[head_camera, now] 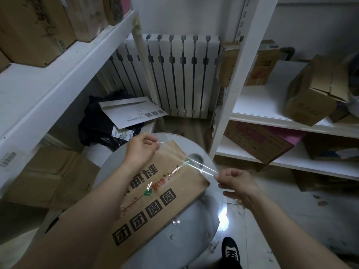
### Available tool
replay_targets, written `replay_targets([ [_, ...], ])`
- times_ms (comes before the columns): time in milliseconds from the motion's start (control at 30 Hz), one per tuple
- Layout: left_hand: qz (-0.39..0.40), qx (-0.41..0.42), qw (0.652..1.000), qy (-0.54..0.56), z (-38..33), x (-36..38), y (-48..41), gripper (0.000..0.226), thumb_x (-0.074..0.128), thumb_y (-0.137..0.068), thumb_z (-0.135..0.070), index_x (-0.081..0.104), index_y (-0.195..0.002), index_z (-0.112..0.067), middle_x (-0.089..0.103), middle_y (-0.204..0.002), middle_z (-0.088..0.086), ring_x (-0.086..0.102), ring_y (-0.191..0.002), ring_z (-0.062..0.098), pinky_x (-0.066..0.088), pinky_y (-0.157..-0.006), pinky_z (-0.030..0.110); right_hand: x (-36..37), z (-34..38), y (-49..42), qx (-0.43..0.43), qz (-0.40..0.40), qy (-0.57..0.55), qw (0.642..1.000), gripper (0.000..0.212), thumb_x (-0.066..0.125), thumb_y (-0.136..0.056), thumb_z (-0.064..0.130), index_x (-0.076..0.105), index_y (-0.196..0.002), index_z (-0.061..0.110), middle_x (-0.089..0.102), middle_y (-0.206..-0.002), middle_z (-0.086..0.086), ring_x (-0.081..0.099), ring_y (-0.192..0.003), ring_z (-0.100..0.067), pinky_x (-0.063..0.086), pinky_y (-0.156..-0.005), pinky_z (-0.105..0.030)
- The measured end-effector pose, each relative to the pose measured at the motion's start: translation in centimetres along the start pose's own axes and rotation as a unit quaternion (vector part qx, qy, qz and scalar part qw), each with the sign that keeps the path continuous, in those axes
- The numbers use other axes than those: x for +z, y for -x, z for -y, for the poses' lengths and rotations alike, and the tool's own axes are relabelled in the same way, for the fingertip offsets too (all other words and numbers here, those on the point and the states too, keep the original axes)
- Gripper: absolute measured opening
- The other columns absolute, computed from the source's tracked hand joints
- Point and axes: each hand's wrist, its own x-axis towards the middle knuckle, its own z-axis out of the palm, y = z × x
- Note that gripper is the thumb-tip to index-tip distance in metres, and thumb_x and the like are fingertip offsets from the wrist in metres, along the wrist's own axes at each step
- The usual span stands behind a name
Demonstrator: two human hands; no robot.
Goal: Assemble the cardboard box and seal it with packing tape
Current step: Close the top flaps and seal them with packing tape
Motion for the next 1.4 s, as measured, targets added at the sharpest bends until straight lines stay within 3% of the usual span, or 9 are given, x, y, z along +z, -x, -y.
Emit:
replay_targets([
  [133,0.006,-0.001,1.0,0.014,0.2,2.1,-3.3,0.024,0.069,-0.088,-0.018,0.047,-0.085,-0.027,0.068,-0.095,0.003,0.068,-0.086,0.016,0.057,-0.082,0.039,1.4,-2.0,-0.7,0.038,-0.007,-0.063,0.997,0.011,0.075,-0.082,0.017,0.068,-0.089,0.012,0.07,-0.084,-0.006,0.066,-0.079,-0.019,0.054,-0.073,-0.037],
  [333,0.002,0.014,0.997,-0.07,0.8,4.4,-6.5,0.021,0.064,-0.092,-0.015,0.047,-0.088,-0.026,0.066,-0.089,0.001,0.064,-0.086,0.014,0.052,-0.077,0.028,4.4,-4.4,-2.1,0.07,-0.066,-0.14,0.985,0.008,0.067,-0.089,0.017,0.063,-0.083,0.018,0.069,-0.073,-0.002,0.063,-0.065,-0.019,0.052,-0.056,-0.028],
  [433,-0.002,0.026,0.991,-0.131,1.3,5.2,-7.4,0.015,0.063,-0.092,-0.018,0.049,-0.091,-0.024,0.064,-0.084,-0.004,0.061,-0.082,0.013,0.046,-0.067,0.025,5.6,-5.6,-2.8,0.063,-0.121,-0.121,0.983,0.009,0.067,-0.088,0.019,0.064,-0.079,0.017,0.07,-0.076,-0.007,0.063,-0.064,-0.021,0.052,-0.061,-0.033],
  [533,0.007,0.042,0.986,-0.163,1.7,5.8,-8.1,0.013,0.059,-0.093,-0.017,0.049,-0.093,-0.026,0.064,-0.084,-0.007,0.061,-0.084,0.016,0.049,-0.078,0.031,6.6,-6.2,-3.1,0.068,-0.151,-0.106,0.98,0.009,0.068,-0.087,0.019,0.066,-0.079,0.014,0.069,-0.074,-0.01,0.057,-0.06,-0.02,0.057,-0.064,-0.04],
  [633,0.02,0.047,0.984,-0.173,2.1,6.3,-8.8,0.014,0.056,-0.093,-0.013,0.05,-0.098,-0.024,0.066,-0.085,-0.005,0.061,-0.085,0.017,0.049,-0.078,0.031,7.4,-6.5,-3.7,0.074,-0.184,-0.082,0.977,0.01,0.069,-0.083,0.022,0.067,-0.076,0.014,0.07,-0.072,-0.006,0.058,-0.056,-0.019,0.06,-0.072,-0.048],
  [867,0.051,0.032,0.985,-0.161,2.9,7.0,-9.9,0.02,0.057,-0.092,-0.009,0.049,-0.102,-0.025,0.067,-0.086,-0.002,0.063,-0.085,0.017,0.053,-0.083,0.035,8.3,-6.9,-4.7,0.085,-0.238,-0.059,0.966,0.014,0.069,-0.08,0.03,0.065,-0.076,0.018,0.068,-0.075,-0.003,0.066,-0.076,-0.023,0.059,-0.077,-0.046],
  [1100,0.056,0.031,0.985,-0.158,2.8,7.5,-10.4,0.017,0.061,-0.091,-0.011,0.052,-0.1,-0.022,0.068,-0.086,-0.002,0.063,-0.088,0.018,0.052,-0.084,0.034,8.3,-7.2,-4.7,0.079,-0.263,-0.042,0.961,0.02,0.068,-0.081,0.034,0.06,-0.073,0.017,0.068,-0.074,0.0,0.066,-0.076,-0.024,0.059,-0.075,-0.045],
  [1400,0.052,0.015,0.987,-0.153,2.7,7.6,-10.2,0.017,0.061,-0.091,-0.009,0.054,-0.101,-0.021,0.068,-0.084,-0.002,0.062,-0.086,0.014,0.042,-0.068,0.023,8.0,-7.2,-4.7,0.084,-0.261,-0.004,0.962,0.021,0.065,-0.084,0.035,0.059,-0.074,0.018,0.07,-0.076,0.0,0.062,-0.076,-0.019,0.059,-0.074,-0.045],
])
